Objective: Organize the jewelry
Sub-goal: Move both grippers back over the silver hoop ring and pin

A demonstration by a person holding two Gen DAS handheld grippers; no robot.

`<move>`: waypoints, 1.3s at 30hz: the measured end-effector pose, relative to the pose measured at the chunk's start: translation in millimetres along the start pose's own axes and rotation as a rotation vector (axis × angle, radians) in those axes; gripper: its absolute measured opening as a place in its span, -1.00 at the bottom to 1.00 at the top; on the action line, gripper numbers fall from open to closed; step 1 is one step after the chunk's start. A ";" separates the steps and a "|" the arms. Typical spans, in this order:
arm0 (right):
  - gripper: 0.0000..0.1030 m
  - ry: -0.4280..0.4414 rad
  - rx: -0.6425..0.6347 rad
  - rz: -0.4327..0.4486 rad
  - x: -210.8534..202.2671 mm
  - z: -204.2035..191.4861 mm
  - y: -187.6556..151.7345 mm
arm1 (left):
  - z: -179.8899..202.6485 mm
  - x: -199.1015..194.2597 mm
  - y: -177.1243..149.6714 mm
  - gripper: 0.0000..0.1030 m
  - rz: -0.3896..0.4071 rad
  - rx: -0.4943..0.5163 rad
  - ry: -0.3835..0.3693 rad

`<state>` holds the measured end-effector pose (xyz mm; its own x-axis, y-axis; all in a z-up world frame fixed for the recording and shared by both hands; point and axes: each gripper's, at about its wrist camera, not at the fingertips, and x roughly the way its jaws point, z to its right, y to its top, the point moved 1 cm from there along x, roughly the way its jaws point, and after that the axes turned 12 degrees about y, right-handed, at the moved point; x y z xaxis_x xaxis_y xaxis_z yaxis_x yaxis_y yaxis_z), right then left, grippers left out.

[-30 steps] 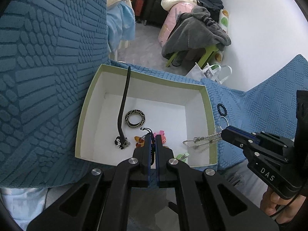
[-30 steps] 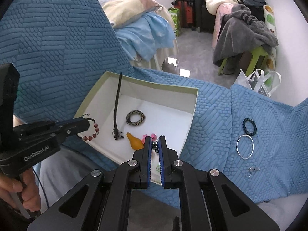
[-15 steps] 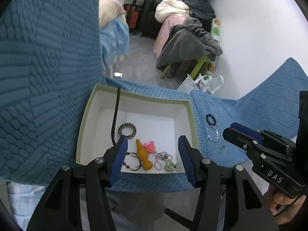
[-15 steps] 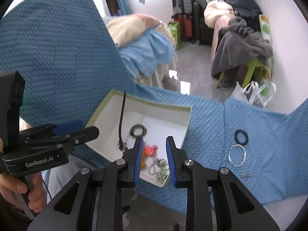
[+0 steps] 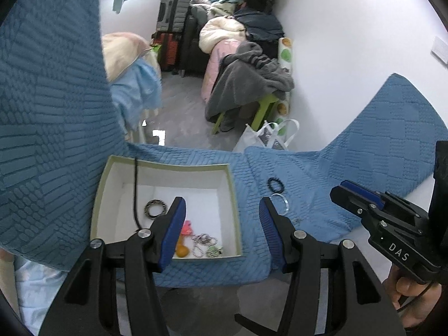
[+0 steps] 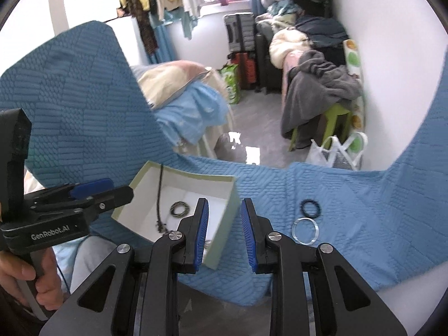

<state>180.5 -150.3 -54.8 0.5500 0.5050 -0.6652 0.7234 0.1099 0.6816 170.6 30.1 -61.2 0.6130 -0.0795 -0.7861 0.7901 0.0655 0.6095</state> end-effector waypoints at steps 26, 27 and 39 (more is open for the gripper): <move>-0.57 -0.154 0.245 0.090 -24.1 142.8 -103.0 | 122.7 77.3 -39.1 -0.08 -0.089 0.090 -0.130; -0.57 -0.156 0.255 0.086 -19.2 149.1 -107.3 | 126.5 85.0 -40.7 -0.08 -0.093 0.096 -0.131; -0.57 -0.091 0.335 -0.009 55.7 200.7 -148.1 | 148.8 168.2 -56.9 -0.08 -0.163 0.085 -0.165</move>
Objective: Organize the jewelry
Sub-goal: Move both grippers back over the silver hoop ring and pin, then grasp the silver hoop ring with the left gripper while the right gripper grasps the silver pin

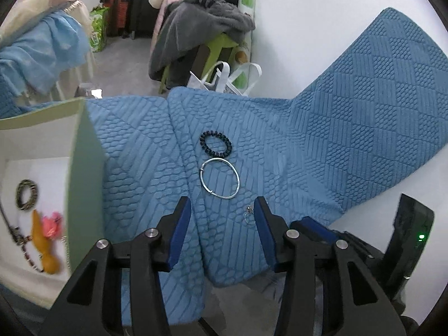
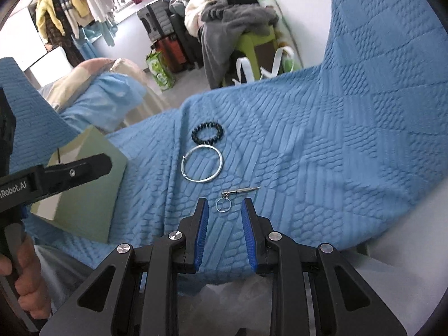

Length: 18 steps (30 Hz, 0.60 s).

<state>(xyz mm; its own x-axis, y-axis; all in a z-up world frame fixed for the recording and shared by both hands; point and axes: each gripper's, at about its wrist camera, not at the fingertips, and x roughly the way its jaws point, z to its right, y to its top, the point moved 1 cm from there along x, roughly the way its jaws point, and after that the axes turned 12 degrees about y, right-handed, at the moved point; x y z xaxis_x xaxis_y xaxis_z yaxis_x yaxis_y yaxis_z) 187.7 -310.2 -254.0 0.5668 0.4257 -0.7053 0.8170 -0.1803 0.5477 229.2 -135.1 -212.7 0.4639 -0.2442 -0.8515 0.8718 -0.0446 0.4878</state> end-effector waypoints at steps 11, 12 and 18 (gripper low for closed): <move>-0.46 -0.061 0.074 -0.053 59.3 30.0 10.6 | 8.5 59.1 10.4 -0.08 -0.039 0.041 -0.036; -0.42 -0.070 0.070 -0.046 60.0 29.8 11.9 | 8.7 62.3 11.1 -0.08 -0.041 0.043 -0.037; -0.11 -0.175 -0.096 -0.077 76.6 8.1 11.1 | 12.0 77.2 14.5 -0.08 -0.050 0.059 -0.023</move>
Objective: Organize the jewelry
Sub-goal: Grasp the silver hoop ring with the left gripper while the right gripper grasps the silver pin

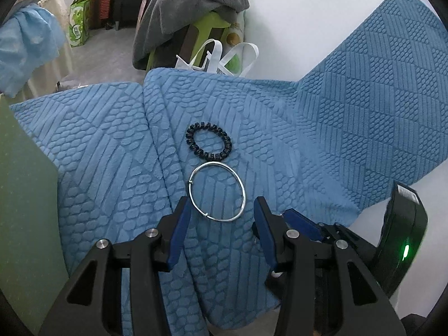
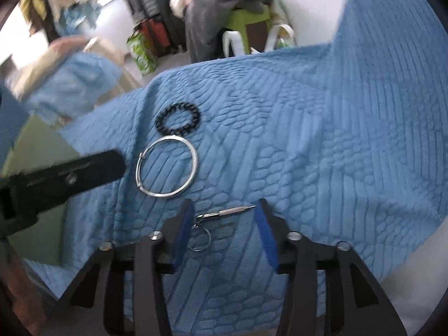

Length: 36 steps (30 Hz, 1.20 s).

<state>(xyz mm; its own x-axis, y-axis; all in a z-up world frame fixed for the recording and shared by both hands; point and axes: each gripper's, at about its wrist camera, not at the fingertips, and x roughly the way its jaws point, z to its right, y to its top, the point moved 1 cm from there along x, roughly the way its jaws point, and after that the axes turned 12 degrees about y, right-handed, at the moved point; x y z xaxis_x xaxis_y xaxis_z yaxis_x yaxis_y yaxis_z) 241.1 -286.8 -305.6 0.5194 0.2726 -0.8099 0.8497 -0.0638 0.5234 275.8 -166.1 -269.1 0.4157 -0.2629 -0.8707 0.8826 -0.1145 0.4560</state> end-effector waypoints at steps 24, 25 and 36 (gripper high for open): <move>-0.91 0.042 0.118 0.059 -41.9 42.3 0.0 | 36.4 31.4 -0.3 0.39 0.006 0.146 0.098; -0.91 0.044 0.121 0.062 -42.4 42.5 1.0 | 40.0 33.8 -0.9 0.39 0.012 0.166 0.129; -0.91 0.052 0.137 0.072 -49.1 47.3 2.2 | 57.4 50.9 -10.5 0.28 0.063 0.308 0.275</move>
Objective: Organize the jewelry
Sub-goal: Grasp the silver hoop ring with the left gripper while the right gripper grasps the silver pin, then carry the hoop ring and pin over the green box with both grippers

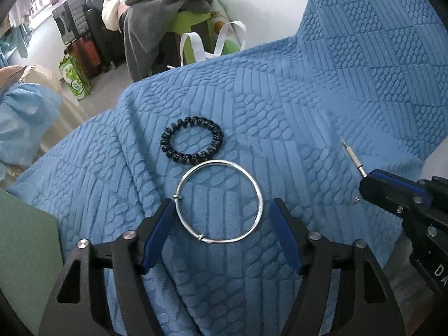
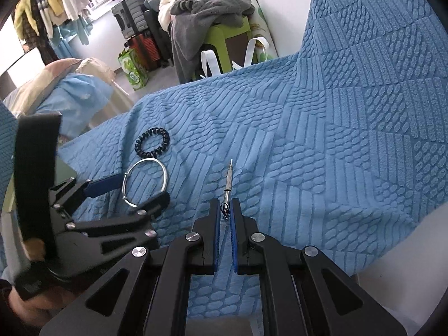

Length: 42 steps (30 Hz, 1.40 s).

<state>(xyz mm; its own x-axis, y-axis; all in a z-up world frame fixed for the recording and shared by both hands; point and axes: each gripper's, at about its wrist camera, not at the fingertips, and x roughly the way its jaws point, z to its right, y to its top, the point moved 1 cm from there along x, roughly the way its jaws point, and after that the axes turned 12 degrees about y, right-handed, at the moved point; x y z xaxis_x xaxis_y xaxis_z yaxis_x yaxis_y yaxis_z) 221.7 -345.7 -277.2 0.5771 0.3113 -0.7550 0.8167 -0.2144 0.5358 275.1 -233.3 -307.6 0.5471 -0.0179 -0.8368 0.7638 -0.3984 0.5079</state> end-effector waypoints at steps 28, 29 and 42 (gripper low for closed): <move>-0.91 0.052 -0.081 0.062 -65.6 -50.9 47.1 | -68.4 -112.6 20.0 0.26 0.080 -0.197 -0.109; -0.91 0.056 -0.089 0.071 -71.5 -57.1 52.0 | -74.3 -121.7 22.6 0.26 0.089 -0.205 -0.107; -0.91 0.132 -0.173 0.133 -126.4 -127.4 99.3 | -147.1 -215.1 48.2 0.26 0.192 -0.295 -0.049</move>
<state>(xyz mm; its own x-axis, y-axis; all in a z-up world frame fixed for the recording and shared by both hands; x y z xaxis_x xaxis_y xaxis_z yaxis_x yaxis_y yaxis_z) 229.2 -288.4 -80.4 0.6646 0.4117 -0.6235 0.7138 -0.1032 0.6927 244.6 -113.7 -73.0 0.6789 -0.1135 -0.7254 0.7184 -0.1013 0.6882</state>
